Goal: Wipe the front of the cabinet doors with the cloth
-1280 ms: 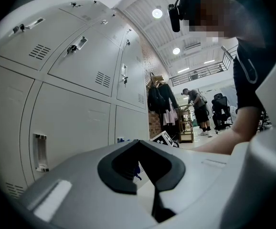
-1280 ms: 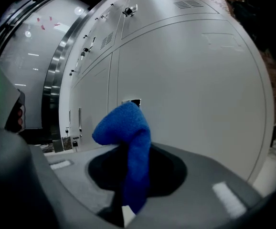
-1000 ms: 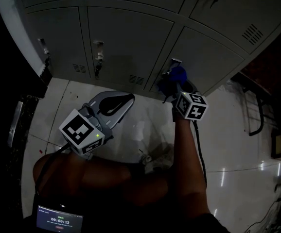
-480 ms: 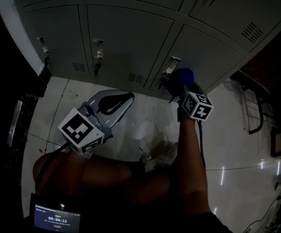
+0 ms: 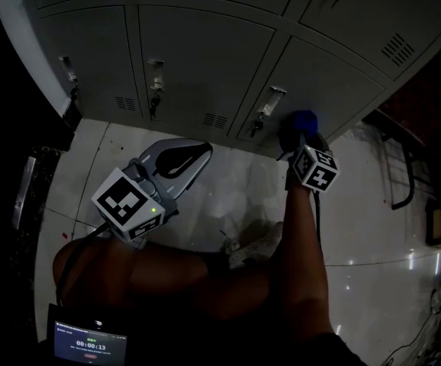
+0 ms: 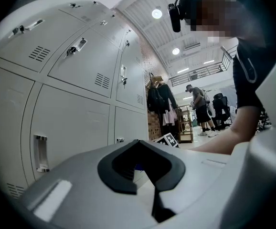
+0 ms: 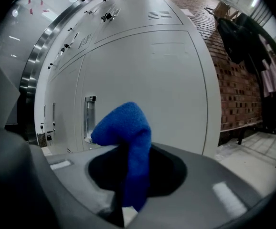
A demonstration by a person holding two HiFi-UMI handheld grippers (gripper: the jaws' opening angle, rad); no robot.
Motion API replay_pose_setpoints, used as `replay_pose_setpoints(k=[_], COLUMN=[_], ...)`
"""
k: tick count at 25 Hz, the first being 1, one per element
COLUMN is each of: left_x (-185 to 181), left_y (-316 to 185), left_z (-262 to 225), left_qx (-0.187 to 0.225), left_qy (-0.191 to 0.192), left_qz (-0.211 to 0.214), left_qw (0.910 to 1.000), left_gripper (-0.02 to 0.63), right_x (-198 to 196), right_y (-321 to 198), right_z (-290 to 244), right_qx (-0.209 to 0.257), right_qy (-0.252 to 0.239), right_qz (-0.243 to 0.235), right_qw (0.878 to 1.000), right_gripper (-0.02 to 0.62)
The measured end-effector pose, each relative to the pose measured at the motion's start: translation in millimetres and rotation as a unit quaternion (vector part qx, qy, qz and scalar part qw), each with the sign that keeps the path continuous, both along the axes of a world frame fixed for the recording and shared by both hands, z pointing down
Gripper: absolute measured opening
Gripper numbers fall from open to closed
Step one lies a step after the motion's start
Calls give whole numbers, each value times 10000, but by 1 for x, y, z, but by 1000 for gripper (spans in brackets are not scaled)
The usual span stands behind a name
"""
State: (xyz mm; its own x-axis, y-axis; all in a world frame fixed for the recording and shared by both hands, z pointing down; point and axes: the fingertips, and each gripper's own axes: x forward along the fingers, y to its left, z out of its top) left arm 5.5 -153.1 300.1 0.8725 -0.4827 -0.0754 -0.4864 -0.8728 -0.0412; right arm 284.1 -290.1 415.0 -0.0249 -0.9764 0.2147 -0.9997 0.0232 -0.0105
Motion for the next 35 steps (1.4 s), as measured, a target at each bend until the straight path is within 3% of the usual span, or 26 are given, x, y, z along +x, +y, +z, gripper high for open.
replay_pose_setpoints(k=[4, 11, 19, 29, 33, 35], left_x=[0, 0, -1, -1, -3, -3], left_y=[0, 0, 1, -1, -2, -3], left_z=[1, 1, 0, 4, 3, 4], left_qx=[-11, -28, -34, -67, -46, -55], left_qy=[-10, 0, 17, 6, 19, 10], left_qz=[8, 27, 40, 23, -6, -30], left_qw=[10000, 10000, 10000, 10000, 10000, 10000], left_gripper=[6, 6, 6, 8, 6, 6], right_x=[14, 59, 75, 103, 90, 63], right_y=[3, 14, 17, 27, 30, 26], right_z=[1, 0, 1, 12, 10, 0], right_qx=[38, 137, 98, 24, 55, 171], right_qy=[29, -469, -207, -792, -1028, -1019], right_qz=[277, 835, 1064, 1435, 1494, 1219], right_qw=[9996, 9953, 9941, 9865, 9834, 9872], right_gripper=[74, 74, 74, 74, 74, 74])
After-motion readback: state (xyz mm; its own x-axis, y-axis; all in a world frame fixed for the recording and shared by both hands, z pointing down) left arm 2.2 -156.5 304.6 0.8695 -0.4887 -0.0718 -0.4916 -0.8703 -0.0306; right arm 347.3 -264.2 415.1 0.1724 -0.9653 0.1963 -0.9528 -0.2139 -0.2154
